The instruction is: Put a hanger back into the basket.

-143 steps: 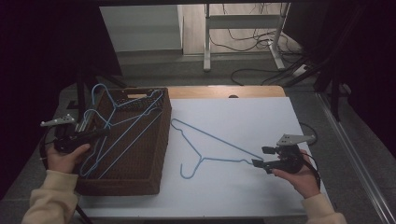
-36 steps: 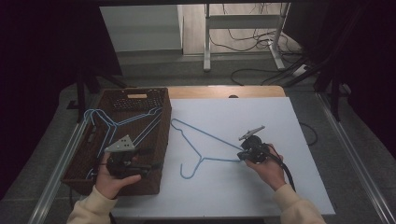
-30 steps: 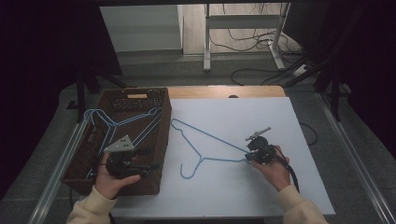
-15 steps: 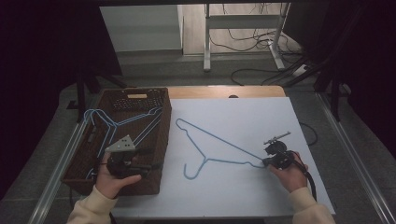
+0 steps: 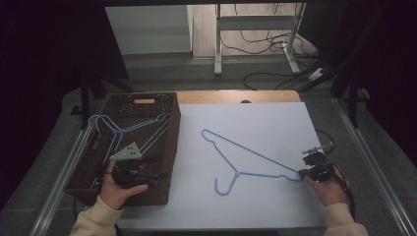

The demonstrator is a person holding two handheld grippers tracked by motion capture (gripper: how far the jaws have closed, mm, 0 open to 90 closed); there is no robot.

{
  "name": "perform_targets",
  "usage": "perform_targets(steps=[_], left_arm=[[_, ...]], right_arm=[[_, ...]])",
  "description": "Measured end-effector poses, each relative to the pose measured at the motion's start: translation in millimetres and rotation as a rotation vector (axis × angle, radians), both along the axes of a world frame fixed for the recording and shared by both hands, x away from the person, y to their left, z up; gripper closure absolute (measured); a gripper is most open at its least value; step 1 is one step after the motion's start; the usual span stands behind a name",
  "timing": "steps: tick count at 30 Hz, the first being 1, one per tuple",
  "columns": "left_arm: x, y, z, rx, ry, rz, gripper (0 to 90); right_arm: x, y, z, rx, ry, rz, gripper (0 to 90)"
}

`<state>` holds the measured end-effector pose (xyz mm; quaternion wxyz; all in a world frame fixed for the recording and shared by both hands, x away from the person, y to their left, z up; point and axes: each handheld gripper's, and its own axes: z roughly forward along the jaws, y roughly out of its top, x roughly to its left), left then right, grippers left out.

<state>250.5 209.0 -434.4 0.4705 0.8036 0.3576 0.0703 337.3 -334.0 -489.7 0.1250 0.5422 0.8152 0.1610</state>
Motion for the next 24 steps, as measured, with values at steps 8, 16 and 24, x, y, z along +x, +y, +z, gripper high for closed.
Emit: perform_targets(steps=[8,16,24], left_arm=[[0.1,-0.6,0.3,0.001,-0.001,0.001,29.2],[-0.2,0.5,0.1,-0.002,-0.001,0.002,29.2],[-0.3,-0.2,0.0,-0.001,-0.001,0.001,29.2]], right_arm=[[-2.6,34.1,10.2,0.078,-0.041,0.118,90.0],[-11.7,110.8,13.5,0.184,-0.028,0.346,90.0],[-24.2,176.1,3.8,0.213,0.03,0.522,90.0]])
